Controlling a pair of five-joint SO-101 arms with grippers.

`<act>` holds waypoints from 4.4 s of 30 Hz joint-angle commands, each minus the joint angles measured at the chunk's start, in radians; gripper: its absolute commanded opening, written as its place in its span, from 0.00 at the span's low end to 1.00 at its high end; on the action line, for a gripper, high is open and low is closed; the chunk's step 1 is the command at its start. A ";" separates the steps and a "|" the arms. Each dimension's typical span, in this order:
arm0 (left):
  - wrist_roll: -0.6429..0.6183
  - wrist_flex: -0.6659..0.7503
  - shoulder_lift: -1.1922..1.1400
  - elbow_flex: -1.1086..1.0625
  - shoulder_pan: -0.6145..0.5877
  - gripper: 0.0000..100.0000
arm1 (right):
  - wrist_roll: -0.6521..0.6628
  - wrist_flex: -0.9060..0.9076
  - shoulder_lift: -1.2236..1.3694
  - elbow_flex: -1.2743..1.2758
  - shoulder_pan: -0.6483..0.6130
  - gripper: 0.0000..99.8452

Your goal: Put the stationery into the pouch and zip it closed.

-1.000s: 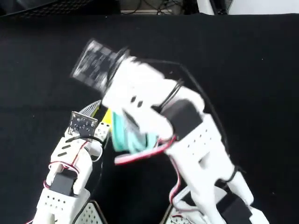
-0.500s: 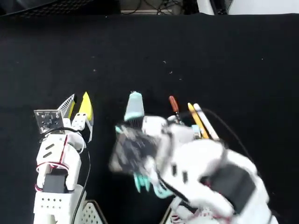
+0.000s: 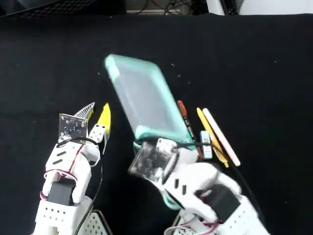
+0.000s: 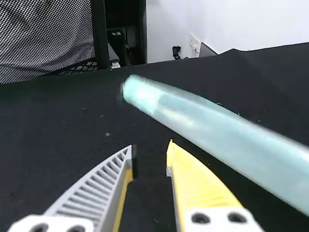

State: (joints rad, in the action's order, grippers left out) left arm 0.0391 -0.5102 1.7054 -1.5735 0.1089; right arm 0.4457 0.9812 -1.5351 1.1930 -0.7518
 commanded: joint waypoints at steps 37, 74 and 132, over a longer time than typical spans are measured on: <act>0.219 0.015 0.002 -0.041 0.278 0.13 | -0.018 -0.138 -0.142 0.272 0.015 0.01; 0.216 0.074 0.008 -0.077 0.171 0.13 | 0.037 0.012 0.685 -0.601 0.017 0.01; 0.172 0.081 0.008 -0.056 0.010 0.13 | 0.031 -0.147 0.745 0.114 0.353 0.01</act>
State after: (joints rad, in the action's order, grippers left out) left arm 0.2186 -0.4519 1.7054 -1.6732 0.1258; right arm 0.4580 0.8447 -0.7910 1.3172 -0.4296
